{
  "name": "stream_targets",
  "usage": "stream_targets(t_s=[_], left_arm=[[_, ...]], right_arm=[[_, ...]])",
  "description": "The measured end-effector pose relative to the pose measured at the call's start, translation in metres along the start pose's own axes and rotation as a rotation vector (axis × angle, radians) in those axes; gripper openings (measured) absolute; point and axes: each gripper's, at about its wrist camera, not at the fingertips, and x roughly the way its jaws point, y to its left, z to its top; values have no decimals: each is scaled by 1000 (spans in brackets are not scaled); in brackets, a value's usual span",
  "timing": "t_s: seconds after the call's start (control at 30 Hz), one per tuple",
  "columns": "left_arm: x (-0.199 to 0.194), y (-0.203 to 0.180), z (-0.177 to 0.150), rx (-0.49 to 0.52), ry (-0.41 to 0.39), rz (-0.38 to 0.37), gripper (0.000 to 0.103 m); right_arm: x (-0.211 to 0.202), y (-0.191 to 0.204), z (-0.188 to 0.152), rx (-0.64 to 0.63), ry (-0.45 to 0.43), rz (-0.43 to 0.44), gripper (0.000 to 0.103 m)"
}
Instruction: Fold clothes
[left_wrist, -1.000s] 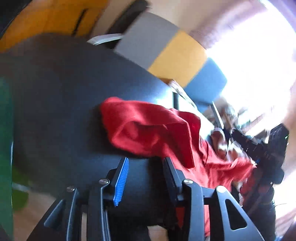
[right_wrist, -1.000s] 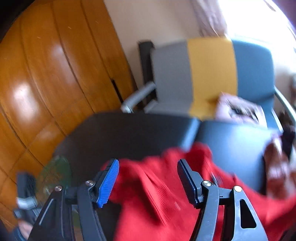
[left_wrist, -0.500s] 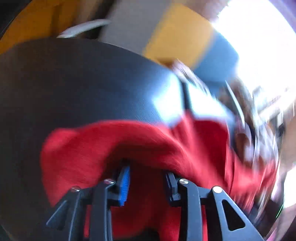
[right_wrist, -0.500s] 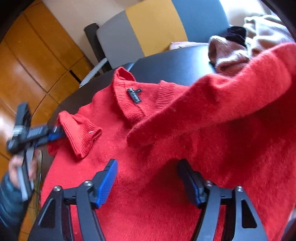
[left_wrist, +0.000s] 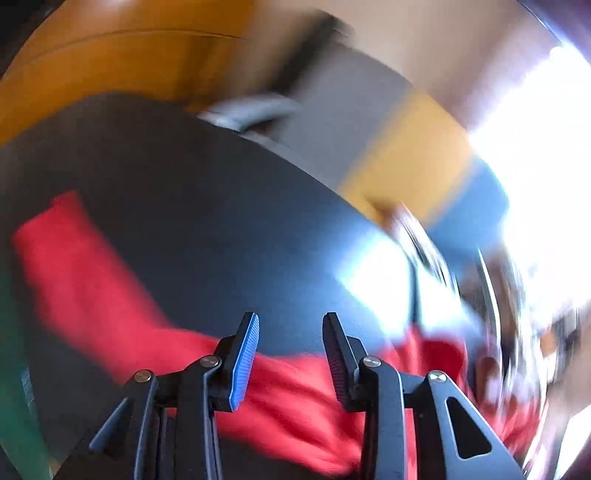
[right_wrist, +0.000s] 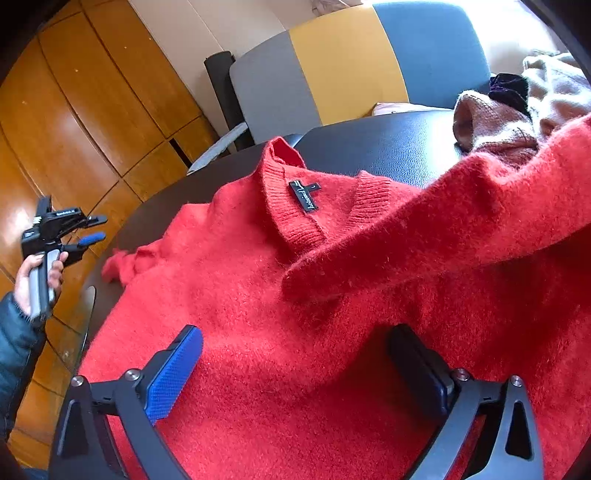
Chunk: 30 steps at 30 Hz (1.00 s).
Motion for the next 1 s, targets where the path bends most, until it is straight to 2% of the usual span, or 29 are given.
stream_targets(t_s=[0.1, 0.27, 0.37, 0.43, 0.47, 0.5, 0.53, 0.57, 0.6, 0.7, 0.77, 0.83, 0.9, 0.93, 0.97, 1.0], left_arm=[[31, -66, -16, 224, 92, -32, 37], [80, -129, -25, 441, 126, 49, 37], [90, -128, -13, 477, 145, 16, 37], [96, -123, -5, 491, 161, -15, 37], [98, -118, -3, 498, 168, -23, 38], [106, -117, -1, 504, 178, -29, 38], [118, -121, 1, 508, 190, -38, 38], [125, -123, 3, 511, 204, -53, 37], [130, -122, 3, 519, 218, -63, 38], [149, -123, 0, 554, 256, -62, 38], [147, -122, -5, 558, 228, -79, 44], [144, -123, -12, 570, 211, -73, 44], [136, -125, -24, 604, 185, -61, 36], [132, -126, -30, 622, 171, -55, 20], [128, -126, -35, 619, 166, -56, 11], [121, -122, -40, 594, 157, -59, 11]], right_arm=[[-5, -4, 5, 60, 12, 1, 96], [-27, -27, 21, 213, -49, 49, 96], [-25, -39, 32, 280, -71, 72, 94], [-17, -47, 39, 325, -73, 81, 87], [-10, -49, 42, 340, -63, 82, 78], [-2, -52, 45, 352, -48, 81, 63], [7, -54, 48, 359, -32, 74, 55], [16, -56, 50, 364, -14, 66, 40], [21, -57, 51, 368, -13, 63, 34], [31, -61, 53, 376, -26, 62, 26], [33, -65, 53, 374, -30, 67, 19], [35, -70, 51, 387, -39, 83, 14], [36, -72, 50, 399, -49, 97, 10], [35, -71, 50, 396, -49, 96, 10], [35, -70, 50, 394, -50, 95, 11], [35, -68, 51, 388, -48, 87, 10]])
